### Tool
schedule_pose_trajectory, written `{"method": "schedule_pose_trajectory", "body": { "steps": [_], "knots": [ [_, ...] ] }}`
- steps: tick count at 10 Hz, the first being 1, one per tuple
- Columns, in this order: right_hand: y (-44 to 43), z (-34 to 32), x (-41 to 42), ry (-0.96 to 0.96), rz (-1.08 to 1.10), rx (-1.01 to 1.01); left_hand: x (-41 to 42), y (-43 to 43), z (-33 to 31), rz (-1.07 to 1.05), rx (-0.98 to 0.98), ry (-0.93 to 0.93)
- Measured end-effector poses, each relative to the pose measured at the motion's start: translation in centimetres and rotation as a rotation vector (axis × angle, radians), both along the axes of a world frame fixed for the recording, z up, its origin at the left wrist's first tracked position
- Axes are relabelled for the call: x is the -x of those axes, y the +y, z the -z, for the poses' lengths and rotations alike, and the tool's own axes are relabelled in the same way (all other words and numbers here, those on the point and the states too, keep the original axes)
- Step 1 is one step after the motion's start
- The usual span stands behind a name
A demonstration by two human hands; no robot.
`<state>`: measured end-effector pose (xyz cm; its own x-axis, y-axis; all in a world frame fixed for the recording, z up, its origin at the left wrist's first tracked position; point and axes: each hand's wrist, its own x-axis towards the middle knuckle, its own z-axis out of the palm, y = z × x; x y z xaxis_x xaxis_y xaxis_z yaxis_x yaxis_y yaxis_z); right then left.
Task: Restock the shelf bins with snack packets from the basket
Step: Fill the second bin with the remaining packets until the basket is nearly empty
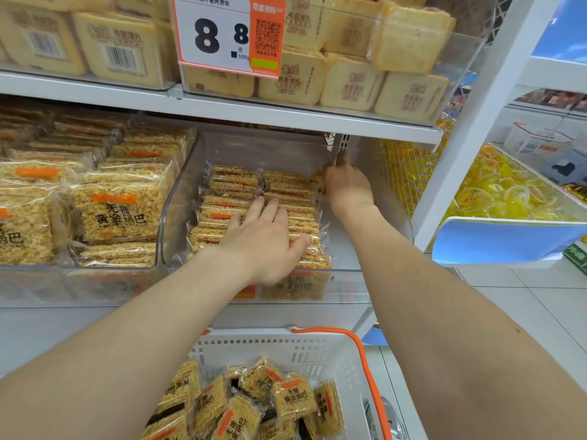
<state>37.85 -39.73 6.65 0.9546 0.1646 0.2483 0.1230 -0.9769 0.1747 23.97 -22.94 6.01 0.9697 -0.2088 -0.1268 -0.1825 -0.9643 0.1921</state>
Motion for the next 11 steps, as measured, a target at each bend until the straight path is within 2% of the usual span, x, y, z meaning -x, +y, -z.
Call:
{"method": "schedule_pose_trajectory", "body": {
  "steps": [1, 3, 4, 6, 7, 8, 10, 11],
  "knots": [
    [-0.2, 0.2, 0.0, 0.031, 0.019, -0.028, 0.0, 0.0, 0.0, -0.003, -0.001, 0.003],
    [0.1, 0.5, 0.3, -0.088, 0.119, -0.056, 0.0, -0.2, -0.1, -0.006, -0.009, 0.005],
    [0.2, 1.1, 0.1, 0.018, 0.233, -0.253, 0.0, -0.2, -0.1, -0.01, -0.011, 0.006],
    [1.4, 0.6, -0.6, 0.112, 0.408, -0.93, -0.2, -0.3, 0.2, -0.013, -0.005, -0.005],
    [2.0, 0.8, -0.4, 0.227, 0.409, -1.146, -0.3, -0.4, 0.3, -0.015, 0.006, -0.014],
    [1.4, 0.7, 0.4, 0.313, 0.308, -1.171, -0.4, -0.3, 0.3, -0.011, 0.029, -0.019],
    [-0.5, -1.4, 3.8, 0.376, 0.072, -0.688, 1.2, -0.1, -1.0, -0.012, 0.015, -0.206],
    [-0.4, -1.7, 6.8, 0.281, -0.06, -0.467, 2.8, 0.1, -1.9, 0.01, 0.012, -0.261]
  ]
}}
